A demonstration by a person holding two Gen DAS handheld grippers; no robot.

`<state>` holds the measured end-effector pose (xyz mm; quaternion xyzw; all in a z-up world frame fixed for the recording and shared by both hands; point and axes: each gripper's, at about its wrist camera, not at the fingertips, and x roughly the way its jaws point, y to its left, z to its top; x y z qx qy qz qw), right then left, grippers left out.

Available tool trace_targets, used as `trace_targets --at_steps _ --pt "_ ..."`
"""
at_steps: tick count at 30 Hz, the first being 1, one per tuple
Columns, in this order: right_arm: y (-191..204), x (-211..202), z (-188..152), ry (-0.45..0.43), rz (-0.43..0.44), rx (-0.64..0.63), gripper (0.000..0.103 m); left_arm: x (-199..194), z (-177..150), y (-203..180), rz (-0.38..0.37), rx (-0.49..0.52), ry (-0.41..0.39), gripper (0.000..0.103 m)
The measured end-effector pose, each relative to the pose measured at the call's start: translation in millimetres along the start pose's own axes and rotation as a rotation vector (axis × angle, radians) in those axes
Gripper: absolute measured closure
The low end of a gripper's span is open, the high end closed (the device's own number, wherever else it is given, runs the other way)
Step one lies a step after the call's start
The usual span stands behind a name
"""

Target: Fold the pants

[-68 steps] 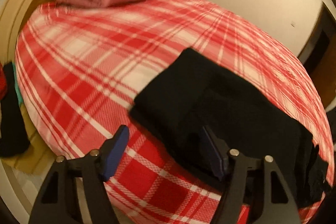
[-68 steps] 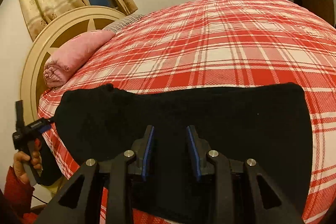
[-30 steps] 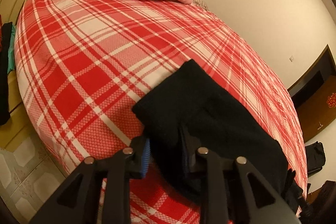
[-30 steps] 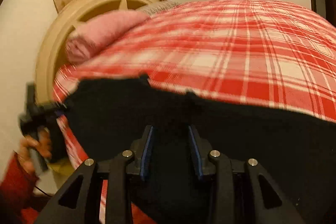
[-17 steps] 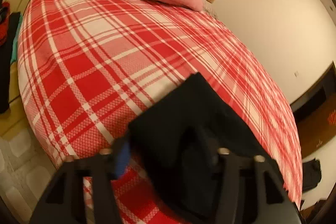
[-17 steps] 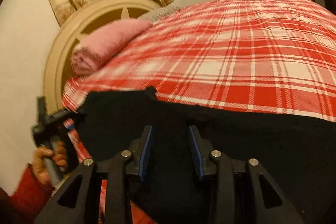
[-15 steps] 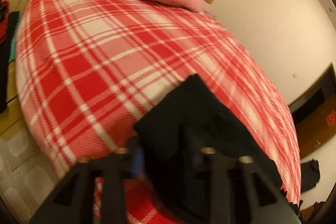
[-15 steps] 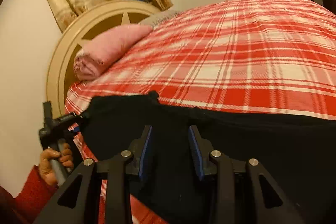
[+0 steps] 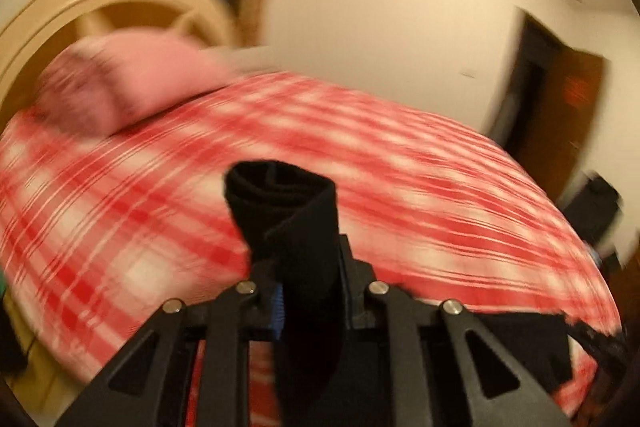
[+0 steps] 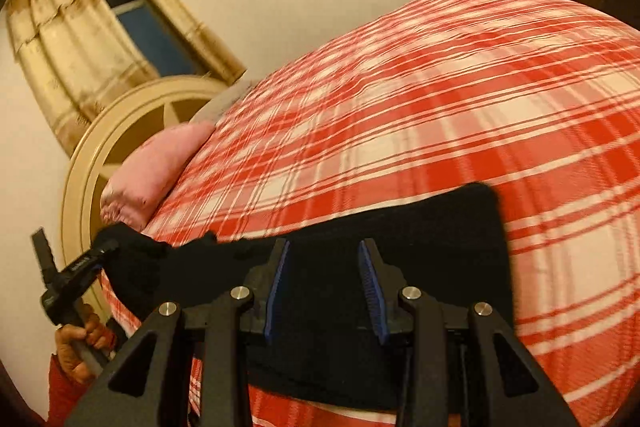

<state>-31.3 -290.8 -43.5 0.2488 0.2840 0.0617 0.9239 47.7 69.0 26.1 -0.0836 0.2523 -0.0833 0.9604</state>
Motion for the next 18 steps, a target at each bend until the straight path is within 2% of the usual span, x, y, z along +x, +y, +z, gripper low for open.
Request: trace_targets --at_steps 4,6,9,13,18 --pt "-19 -29 9 -0.055 -0.032 0.025 0.065 0 0 -89 -0.196 0.158 -0.019 0.082" --pt "-29 -47 12 -0.086 -0.058 0.040 0.065 6 -8 -127 -0.300 0.198 0.010 0.082" --pt "-43 -69 12 -0.121 -0.088 0.058 0.065 14 -30 -179 -0.403 0.285 0.055 0.082" --pt "-59 -83 11 -0.137 -0.107 0.087 0.065 25 -60 -234 -0.463 0.418 0.090 0.082" --pt "-70 -85 9 -0.136 -0.123 0.099 0.065 40 -98 -268 -0.510 0.515 0.170 0.082"
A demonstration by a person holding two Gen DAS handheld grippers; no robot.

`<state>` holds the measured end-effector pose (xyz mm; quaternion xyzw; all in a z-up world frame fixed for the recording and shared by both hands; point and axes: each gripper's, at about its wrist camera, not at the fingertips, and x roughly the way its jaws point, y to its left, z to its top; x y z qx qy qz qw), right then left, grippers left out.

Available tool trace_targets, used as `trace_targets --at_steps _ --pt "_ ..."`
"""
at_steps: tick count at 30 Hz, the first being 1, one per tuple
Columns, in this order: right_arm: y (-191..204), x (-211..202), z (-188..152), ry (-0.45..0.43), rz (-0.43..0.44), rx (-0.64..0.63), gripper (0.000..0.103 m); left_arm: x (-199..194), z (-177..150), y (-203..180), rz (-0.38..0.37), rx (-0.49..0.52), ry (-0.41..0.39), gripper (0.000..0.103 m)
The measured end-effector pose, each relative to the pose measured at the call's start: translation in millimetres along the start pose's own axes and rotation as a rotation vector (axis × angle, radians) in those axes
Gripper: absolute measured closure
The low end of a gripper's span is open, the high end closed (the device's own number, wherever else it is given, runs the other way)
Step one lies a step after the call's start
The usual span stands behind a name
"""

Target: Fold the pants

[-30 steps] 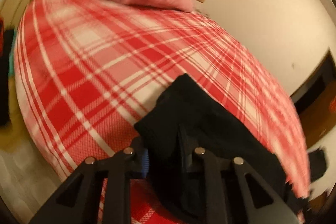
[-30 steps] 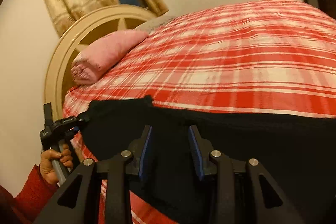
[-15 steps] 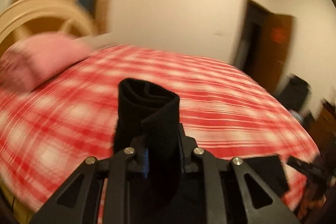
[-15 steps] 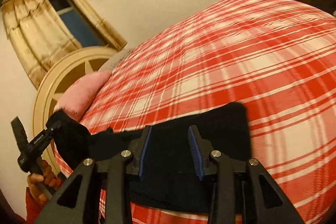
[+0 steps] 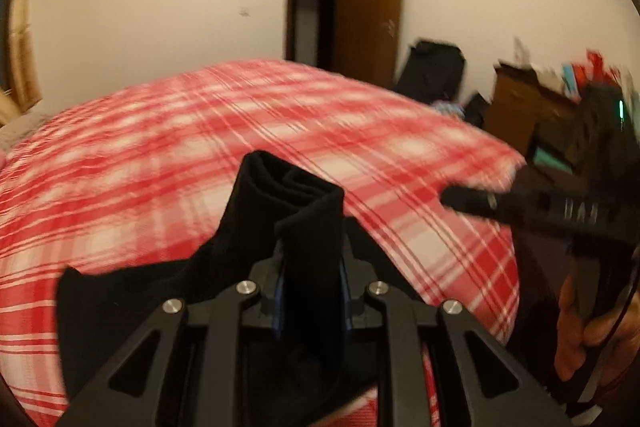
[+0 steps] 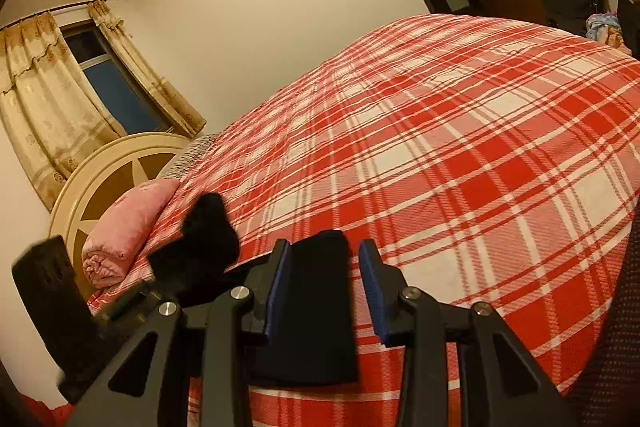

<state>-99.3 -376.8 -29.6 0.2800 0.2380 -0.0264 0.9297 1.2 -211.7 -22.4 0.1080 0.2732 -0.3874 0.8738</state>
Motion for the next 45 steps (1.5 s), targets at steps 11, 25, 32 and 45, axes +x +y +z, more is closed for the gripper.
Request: trace_targets --at_steps 11,25,32,45 --pt "-2 3 3 -0.003 0.040 0.053 0.047 -1 -12 0 -0.078 -0.003 0.145 0.021" --pt "91 33 -29 0.101 -0.027 -0.343 0.065 -80 -37 135 0.322 -0.317 0.046 0.005" --pt "94 57 -68 0.259 -0.163 -0.516 0.072 -60 -56 122 0.411 -0.254 0.124 0.005" --pt "87 28 -31 0.083 -0.104 -0.397 0.071 -41 -68 117 0.400 -0.227 0.193 0.005"
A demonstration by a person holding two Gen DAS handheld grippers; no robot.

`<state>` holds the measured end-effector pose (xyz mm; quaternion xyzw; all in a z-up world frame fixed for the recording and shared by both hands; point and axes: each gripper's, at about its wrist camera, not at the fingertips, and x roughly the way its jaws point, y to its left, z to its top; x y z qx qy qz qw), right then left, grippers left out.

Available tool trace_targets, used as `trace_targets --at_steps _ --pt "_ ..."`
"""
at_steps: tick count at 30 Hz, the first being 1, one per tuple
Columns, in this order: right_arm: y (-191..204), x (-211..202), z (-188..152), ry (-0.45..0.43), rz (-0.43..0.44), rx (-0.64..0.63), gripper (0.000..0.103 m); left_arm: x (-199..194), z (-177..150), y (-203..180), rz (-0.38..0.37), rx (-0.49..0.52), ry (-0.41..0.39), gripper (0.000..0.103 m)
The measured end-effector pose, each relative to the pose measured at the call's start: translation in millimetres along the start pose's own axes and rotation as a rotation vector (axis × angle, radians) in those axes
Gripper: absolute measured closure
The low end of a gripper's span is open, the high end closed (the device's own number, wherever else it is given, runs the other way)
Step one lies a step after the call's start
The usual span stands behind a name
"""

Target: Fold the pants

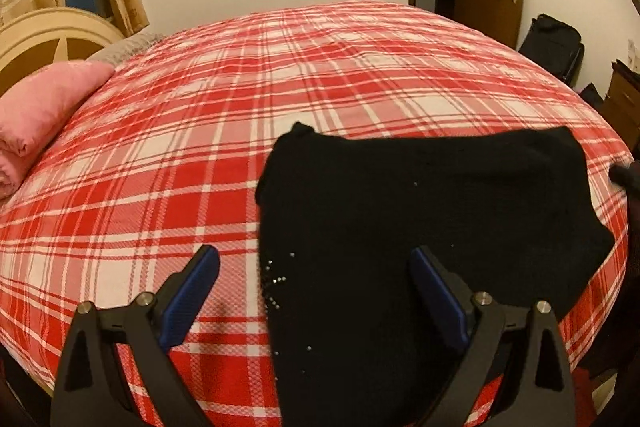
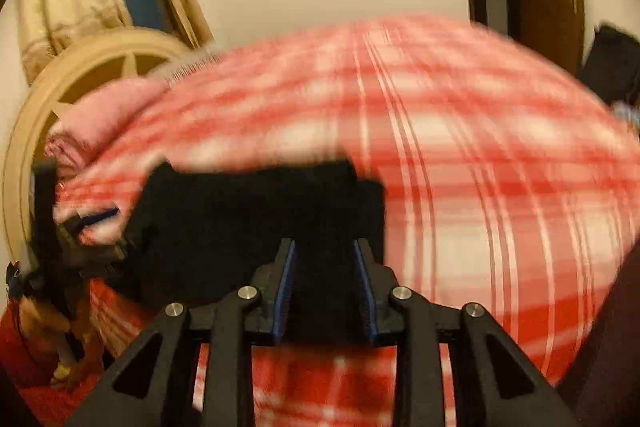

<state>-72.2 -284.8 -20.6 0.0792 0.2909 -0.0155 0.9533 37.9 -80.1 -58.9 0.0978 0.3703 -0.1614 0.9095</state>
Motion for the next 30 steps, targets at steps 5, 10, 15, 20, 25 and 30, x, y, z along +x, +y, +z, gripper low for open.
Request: trace_targets --at_steps 5,10,15,20,25,30 --pt "22 46 22 0.034 0.011 -0.091 0.071 3 -4 2 -0.004 -0.018 0.021 0.004" --pt "-9 79 7 0.088 -0.022 -0.021 0.072 3 -10 9 -0.033 -0.032 0.034 0.000" --pt "16 63 31 0.045 0.017 -0.062 0.071 -18 -8 23 -0.067 -0.048 -0.015 0.001" --pt "93 92 61 0.112 0.372 -0.163 0.071 -6 -16 29 -0.066 -0.094 0.025 0.001" --pt "178 165 44 0.321 0.437 -0.425 0.071 7 -35 35 -0.140 -0.207 0.050 0.001" --pt "208 210 40 0.388 0.340 -0.533 0.067 6 -38 31 -0.118 -0.191 0.030 0.001"
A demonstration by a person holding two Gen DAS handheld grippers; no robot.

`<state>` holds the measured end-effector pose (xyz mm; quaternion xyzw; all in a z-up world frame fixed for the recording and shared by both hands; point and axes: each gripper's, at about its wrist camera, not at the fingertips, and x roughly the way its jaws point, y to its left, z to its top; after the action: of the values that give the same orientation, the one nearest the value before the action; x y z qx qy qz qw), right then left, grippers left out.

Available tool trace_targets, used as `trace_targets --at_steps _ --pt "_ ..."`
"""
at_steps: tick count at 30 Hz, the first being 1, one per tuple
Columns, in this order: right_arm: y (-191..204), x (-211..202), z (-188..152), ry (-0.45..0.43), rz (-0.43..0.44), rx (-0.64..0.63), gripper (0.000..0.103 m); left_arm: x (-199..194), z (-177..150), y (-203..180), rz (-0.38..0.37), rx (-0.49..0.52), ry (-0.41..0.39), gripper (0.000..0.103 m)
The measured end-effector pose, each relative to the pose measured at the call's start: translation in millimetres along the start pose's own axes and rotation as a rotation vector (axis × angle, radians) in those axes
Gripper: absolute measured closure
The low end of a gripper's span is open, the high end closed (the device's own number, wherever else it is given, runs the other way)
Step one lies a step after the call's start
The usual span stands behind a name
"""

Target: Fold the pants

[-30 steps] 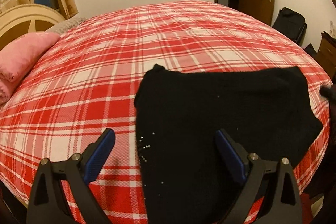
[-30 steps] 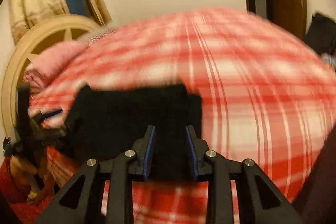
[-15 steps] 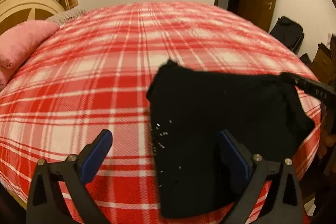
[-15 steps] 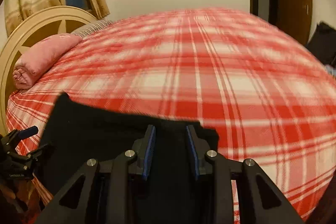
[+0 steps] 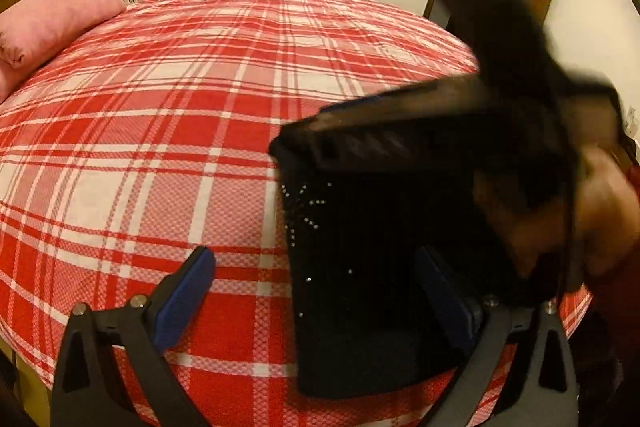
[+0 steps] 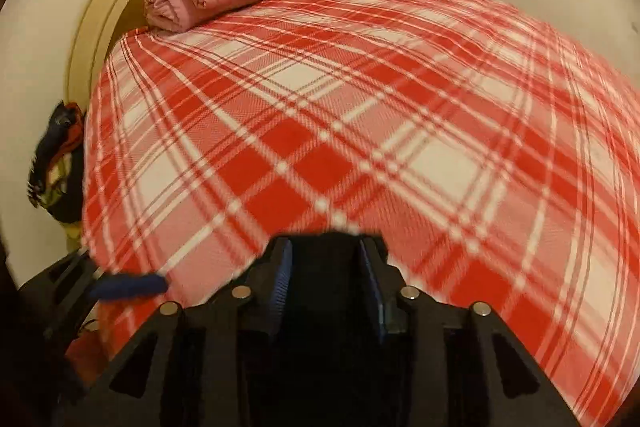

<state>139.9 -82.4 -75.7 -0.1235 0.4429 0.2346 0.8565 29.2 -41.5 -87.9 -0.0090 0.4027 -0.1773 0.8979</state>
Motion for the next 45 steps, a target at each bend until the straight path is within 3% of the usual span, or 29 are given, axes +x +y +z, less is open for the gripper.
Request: trace_targets --at_steps 3,5,8,9,12,14,17,21,28,37,45 --pt "-17 8 13 0.055 -0.019 0.058 0.066 1 -1 -1 -0.003 0.002 0.001 0.000" --pt "-21 -4 14 0.022 0.038 0.089 0.066 0 -2 1 -0.011 0.006 -0.003 0.000" --pt "0 -26 13 -0.016 0.068 -0.002 0.065 -3 -6 2 -0.017 0.005 -0.005 0.000" --pt "11 -24 11 0.004 0.060 -0.061 0.063 -3 -6 0 -0.012 0.010 -0.005 0.000" --pt "25 10 3 0.103 -0.082 -0.159 0.053 -3 -6 0 -0.010 0.008 -0.002 0.000" --pt "8 16 6 0.066 -0.046 -0.055 0.041 -3 -5 0 -0.010 0.003 0.006 0.000" --pt "-17 8 12 -0.009 -0.021 0.118 0.041 -3 -2 0 0.000 0.000 0.023 0.000" --pt "-44 -48 0 -0.206 0.075 0.294 0.039 -1 8 2 0.008 -0.008 0.053 0.000" --pt "-70 -122 -65 -0.340 0.010 0.436 0.039 3 22 1 0.054 0.010 0.062 0.000" --pt "-93 -152 -149 -0.385 -0.058 0.645 0.039 4 25 -10 0.116 0.040 0.059 0.000" --pt "-92 -156 -166 -0.397 -0.072 0.658 0.039 -2 15 -13 0.129 0.046 0.051 0.000"
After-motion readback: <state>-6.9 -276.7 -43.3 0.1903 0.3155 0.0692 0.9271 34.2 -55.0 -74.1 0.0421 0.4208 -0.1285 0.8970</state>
